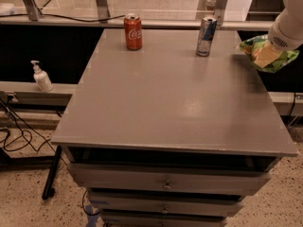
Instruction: Move green rice chip bag near redbull can
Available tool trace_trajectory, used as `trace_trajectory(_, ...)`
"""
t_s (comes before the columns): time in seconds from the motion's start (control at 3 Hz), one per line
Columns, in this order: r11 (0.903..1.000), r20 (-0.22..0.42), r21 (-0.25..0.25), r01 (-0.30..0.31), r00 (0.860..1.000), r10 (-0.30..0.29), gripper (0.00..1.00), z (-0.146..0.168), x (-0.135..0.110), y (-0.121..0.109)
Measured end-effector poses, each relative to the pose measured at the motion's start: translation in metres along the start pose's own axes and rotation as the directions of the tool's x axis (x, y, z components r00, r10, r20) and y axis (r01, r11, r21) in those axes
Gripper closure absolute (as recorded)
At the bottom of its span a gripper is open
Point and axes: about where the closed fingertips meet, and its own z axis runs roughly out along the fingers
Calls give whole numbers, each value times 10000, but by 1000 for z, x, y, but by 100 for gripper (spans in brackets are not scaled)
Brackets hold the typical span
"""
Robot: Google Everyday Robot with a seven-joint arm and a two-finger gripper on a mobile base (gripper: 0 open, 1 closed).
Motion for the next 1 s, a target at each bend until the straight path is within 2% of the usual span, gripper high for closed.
trace_trajectory(0.33,9986,183,214,-492,9986,488,100,19,-18,-20)
trace_trajectory(0.67,9961,429,46,-877,9952,875,100,35,-34,-20)
trace_trajectory(1.0,9922,660,-328,-1201,9903,1220,100,49,-48,-10)
